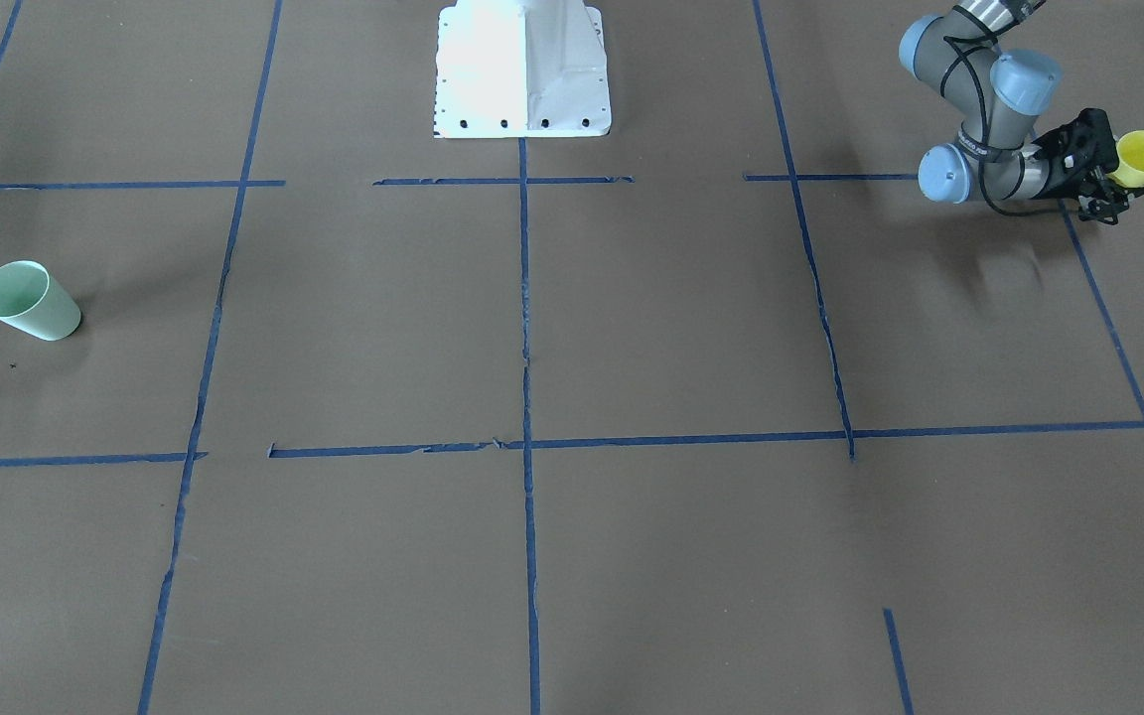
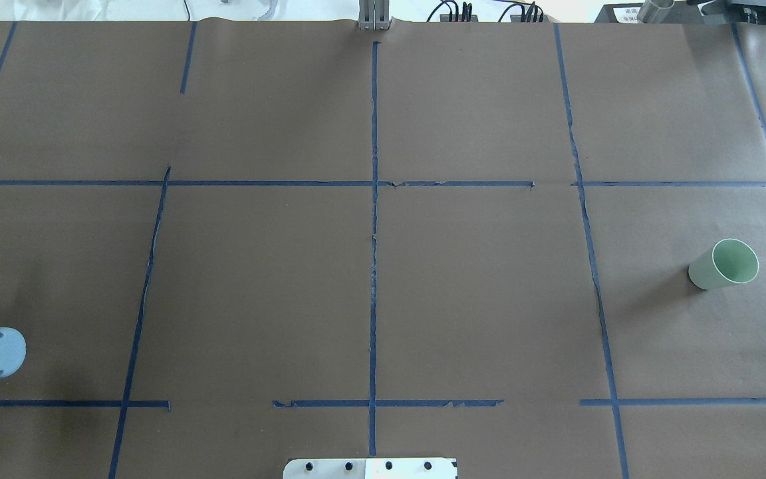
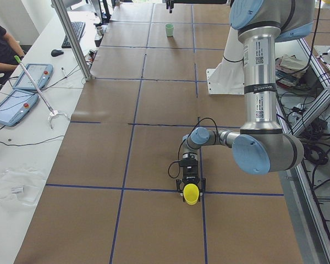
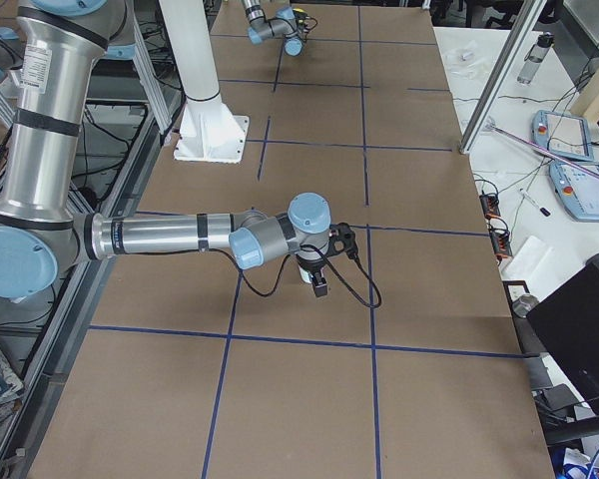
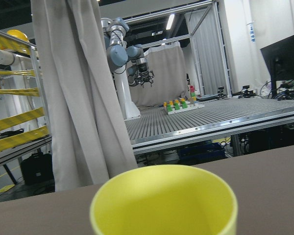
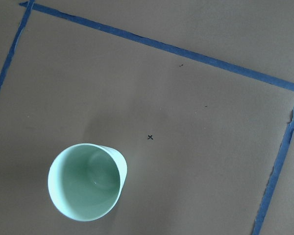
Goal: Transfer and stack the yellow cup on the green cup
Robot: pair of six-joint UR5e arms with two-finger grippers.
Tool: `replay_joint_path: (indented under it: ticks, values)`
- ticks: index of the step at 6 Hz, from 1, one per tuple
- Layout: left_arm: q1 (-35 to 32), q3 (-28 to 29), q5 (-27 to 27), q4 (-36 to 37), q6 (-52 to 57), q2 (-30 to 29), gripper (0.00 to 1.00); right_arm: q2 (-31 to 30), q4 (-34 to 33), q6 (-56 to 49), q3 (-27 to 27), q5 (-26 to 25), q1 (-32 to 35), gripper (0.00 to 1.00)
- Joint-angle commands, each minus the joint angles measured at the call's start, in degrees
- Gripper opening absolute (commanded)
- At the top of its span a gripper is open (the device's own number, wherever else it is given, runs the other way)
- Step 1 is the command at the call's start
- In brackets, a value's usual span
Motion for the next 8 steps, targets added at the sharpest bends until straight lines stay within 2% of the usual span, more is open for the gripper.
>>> replay_joint_path:
  ticks: [1,2,4,5,6,7,8]
  values:
    - [-3.2,0.2,11.1,-1.9,6.0,-5.6,0.08,0.0,0.0,0.3,-0.1,0.0,0.0,1.00]
    - [-7.4,0.3,16.7,-6.0,13.0,-9.2,0.08,0.0,0.0,0.3,-0.2,-0.2,0.0,1.00]
    - [-8.6,1.4,24.9,-21.8,27.3,-13.6,0.08,0.4,0.0,0.3,0.0,-0.2,0.0,1.00]
    - [-8.7,2.2,28.1,-30.8,38.8,-14.0,0.11,1.1,0.1,0.3,0.2,-0.2,0.0,1.00]
    - [-8.7,3.1,32.1,-42.2,45.4,-17.1,0.12,1.8,0.1,0.3,0.2,-0.3,0.0,1.00]
    - [-8.7,5.8,32.5,-49.9,52.4,-22.3,0.13,3.6,0.1,0.3,0.4,-0.4,0.0,1.00]
    - [-8.6,7.1,32.5,-55.9,60.4,-24.4,0.13,7.2,0.1,0.3,0.4,-0.4,0.0,1.00]
